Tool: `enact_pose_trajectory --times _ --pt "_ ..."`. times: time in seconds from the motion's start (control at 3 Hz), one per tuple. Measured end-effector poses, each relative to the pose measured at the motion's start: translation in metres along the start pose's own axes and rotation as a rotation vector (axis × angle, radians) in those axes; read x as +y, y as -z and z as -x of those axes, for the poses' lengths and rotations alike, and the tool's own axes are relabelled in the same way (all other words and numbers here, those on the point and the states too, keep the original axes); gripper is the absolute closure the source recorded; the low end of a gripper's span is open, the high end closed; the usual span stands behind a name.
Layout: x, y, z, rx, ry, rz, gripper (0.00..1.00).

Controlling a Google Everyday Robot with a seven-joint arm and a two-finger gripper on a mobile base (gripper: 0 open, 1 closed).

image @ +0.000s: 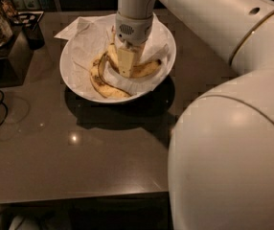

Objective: Pick banana from white bowl

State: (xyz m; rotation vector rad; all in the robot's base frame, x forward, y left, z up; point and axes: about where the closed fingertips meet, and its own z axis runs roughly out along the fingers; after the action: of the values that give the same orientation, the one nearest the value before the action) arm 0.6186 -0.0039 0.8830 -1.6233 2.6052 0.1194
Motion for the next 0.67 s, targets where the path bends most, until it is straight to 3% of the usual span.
enact_pose_trajectory --times 0.67 --pt "0.014 0.032 -0.003 -0.023 0.051 -0.040 1.00"
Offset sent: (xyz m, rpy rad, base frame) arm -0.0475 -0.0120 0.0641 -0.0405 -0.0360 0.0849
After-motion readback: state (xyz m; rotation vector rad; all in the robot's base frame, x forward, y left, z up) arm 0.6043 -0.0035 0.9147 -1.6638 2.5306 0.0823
